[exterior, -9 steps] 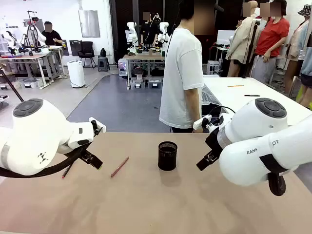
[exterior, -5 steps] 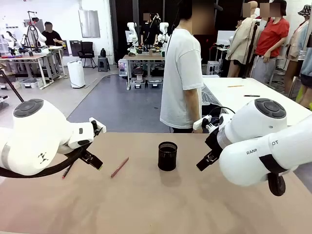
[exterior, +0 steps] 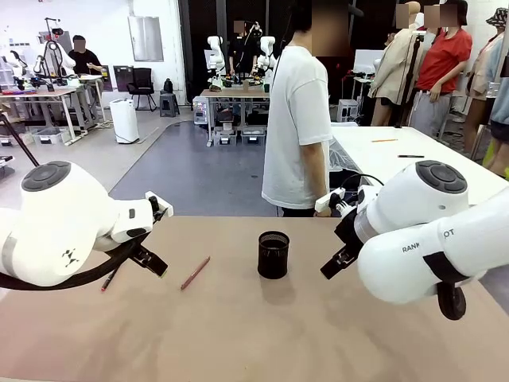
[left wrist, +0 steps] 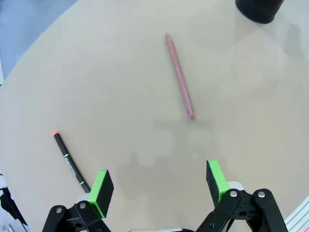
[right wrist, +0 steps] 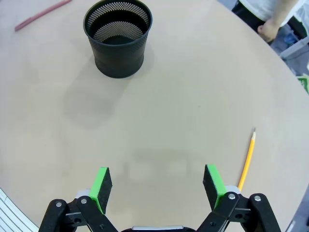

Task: Place the pens into the pen holder.
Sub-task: Pick up a writing instrument from the table and place it into the Pen holder.

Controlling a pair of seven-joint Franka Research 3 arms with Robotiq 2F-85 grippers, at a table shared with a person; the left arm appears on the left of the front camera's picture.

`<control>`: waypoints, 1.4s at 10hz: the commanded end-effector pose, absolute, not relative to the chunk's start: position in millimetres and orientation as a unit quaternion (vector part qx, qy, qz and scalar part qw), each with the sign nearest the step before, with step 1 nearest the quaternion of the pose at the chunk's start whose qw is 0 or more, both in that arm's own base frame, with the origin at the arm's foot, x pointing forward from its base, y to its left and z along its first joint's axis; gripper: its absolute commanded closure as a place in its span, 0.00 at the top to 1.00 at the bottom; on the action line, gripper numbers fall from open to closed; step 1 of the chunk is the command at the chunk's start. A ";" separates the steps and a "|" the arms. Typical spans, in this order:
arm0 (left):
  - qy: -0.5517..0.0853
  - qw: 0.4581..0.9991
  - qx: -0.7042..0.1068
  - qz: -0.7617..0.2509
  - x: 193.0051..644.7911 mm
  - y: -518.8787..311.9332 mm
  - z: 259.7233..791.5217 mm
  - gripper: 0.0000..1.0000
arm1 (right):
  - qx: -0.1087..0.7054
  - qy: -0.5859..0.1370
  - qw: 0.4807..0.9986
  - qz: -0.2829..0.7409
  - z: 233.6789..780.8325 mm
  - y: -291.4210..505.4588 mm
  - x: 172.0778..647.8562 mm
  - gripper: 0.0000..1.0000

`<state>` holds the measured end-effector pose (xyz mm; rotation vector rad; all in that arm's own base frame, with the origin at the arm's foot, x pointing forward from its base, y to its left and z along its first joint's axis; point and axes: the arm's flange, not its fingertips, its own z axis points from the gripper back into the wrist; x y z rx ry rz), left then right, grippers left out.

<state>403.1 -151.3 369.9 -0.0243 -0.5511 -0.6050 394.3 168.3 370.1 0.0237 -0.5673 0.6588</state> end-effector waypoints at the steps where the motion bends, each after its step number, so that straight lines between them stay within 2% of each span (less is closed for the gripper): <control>1: -0.268 0.917 -0.012 -0.294 403.1 -151.2 370.1 1.00 | 0.012 -0.276 0.907 0.319 370.9 168.2 394.3 1.00; 14: -0.268 0.917 -0.012 -0.294 403.1 -151.4 369.9 1.00 | 0.011 -0.275 0.907 0.319 370.0 168.3 394.3 1.00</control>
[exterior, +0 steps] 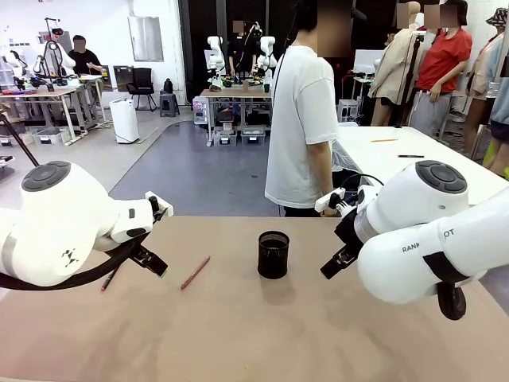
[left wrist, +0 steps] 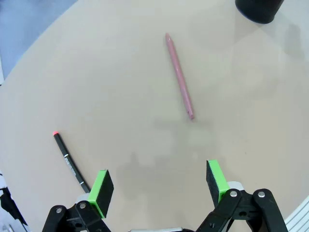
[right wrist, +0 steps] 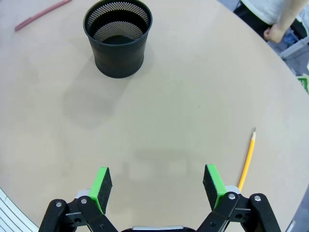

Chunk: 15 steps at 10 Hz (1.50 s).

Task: Place the pens into the pen holder.
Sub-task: Pick up a writing instrument from the table and place it into the Pen holder.

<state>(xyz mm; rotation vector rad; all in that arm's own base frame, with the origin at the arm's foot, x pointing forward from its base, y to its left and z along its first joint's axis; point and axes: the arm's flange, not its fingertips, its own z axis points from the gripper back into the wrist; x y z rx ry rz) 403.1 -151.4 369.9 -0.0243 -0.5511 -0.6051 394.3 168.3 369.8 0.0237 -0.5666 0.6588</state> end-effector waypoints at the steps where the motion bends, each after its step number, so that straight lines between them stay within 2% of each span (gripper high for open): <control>1: -0.251 0.919 -0.025 -0.302 401.7 -155.0 373.4 1.00 | 0.057 -0.270 0.900 0.337 375.5 169.8 394.2 1.00; 5: -0.210 0.914 -0.099 -0.332 401.9 -147.8 413.6 1.00 | 0.104 -0.261 0.893 0.352 399.9 160.3 402.4 1.00; 7: -0.226 0.885 -0.168 -0.370 396.0 -139.9 447.0 1.00 | 0.132 -0.246 0.888 0.365 425.6 147.5 405.5 1.00; 9: -0.256 0.856 -0.196 -0.403 393.2 -131.8 475.9 1.00 | 0.171 -0.233 0.875 0.388 454.7 128.0 406.3 1.00; 11: -0.275 0.837 -0.194 -0.431 392.6 -113.1 495.8 1.00 | 0.194 -0.242 0.855 0.415 479.7 104.5 400.8 1.00; 13: -0.306 0.815 -0.162 -0.465 394.4 -93.1 510.2 1.00 | 0.213 -0.300 0.823 0.433 500.1 76.0 401.5 1.00; 15: -0.311 0.798 -0.165 -0.489 396.3 -75.0 533.8 1.00 | 0.225 -0.302 0.812 0.445 515.7 55.3 404.6 1.00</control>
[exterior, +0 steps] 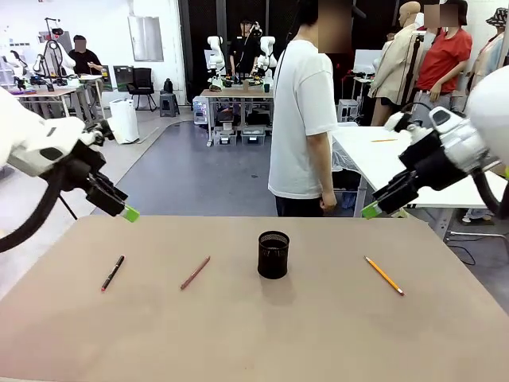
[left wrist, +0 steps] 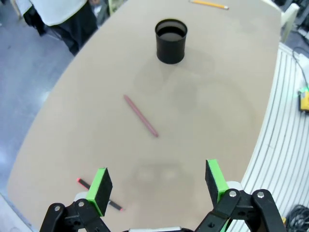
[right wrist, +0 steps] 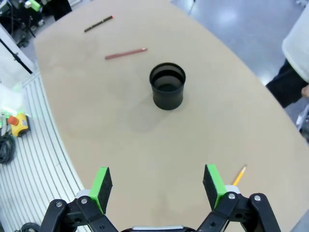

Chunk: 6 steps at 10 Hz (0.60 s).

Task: Place the pens into the pen holder.
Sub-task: Pick up a writing instrument from the table and place it into the Pen holder.

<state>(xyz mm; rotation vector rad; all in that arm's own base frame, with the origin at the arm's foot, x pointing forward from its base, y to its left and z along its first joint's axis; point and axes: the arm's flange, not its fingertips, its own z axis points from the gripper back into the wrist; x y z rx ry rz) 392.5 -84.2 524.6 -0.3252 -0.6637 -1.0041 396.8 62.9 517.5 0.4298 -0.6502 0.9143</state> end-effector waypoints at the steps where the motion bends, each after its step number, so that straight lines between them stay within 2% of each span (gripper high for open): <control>1: -0.310 0.786 -0.166 -0.508 397.5 -66.1 546.5 1.00 | 0.236 -0.298 0.807 0.453 525.4 45.5 405.3 1.00; 4: -0.322 0.787 -0.166 -0.499 401.5 -46.2 579.1 1.00 | 0.255 -0.301 0.794 0.463 545.2 18.6 412.5 1.00; 6: -0.320 0.790 -0.171 -0.495 406.3 -37.5 592.5 1.00 | 0.238 -0.306 0.791 0.473 562.8 8.0 412.1 1.00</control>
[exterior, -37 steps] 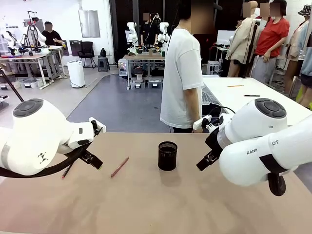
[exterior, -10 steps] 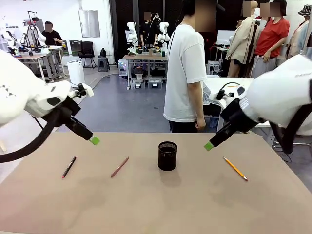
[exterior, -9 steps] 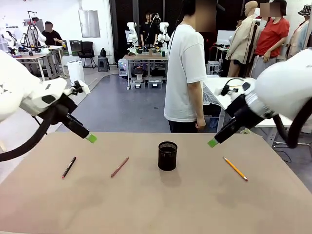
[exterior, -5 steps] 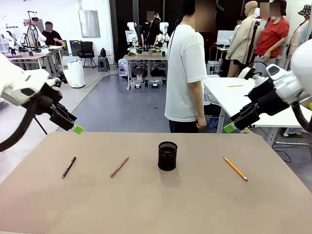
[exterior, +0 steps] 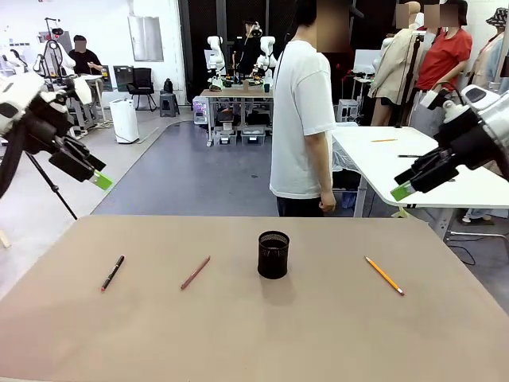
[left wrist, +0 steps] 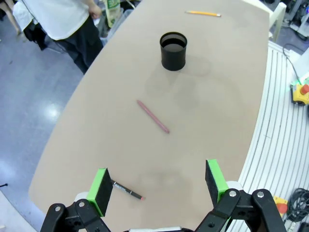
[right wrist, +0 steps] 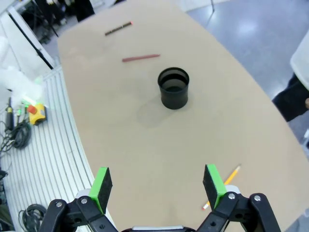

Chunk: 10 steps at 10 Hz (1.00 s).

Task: Place the pens into the pen holder.
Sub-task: Pick up a writing instrument from the table and place it into the Pen holder.

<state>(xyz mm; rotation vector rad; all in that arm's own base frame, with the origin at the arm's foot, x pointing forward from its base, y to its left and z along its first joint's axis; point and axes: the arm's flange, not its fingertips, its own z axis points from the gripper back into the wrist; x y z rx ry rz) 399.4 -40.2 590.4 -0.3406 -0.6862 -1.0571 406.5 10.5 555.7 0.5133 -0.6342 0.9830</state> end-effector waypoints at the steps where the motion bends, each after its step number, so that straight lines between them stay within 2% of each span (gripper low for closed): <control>1: -0.325 0.793 -0.170 -0.486 406.9 -32.8 595.9 1.00 | 0.232 -0.312 0.787 0.479 573.2 2.4 411.6 1.00; 4: -0.338 0.795 -0.158 -0.478 400.0 -15.1 610.8 1.00 | 0.223 -0.329 0.789 0.469 591.7 -9.5 403.6 1.00; 8: -0.337 0.804 -0.137 -0.471 390.7 -13.3 612.0 1.00 | 0.218 -0.341 0.790 0.460 588.5 -0.8 406.5 1.00; 10: -0.336 0.804 -0.145 -0.469 394.1 -10.2 617.8 1.00 | 0.214 -0.320 0.798 0.464 595.1 -3.1 402.6 1.00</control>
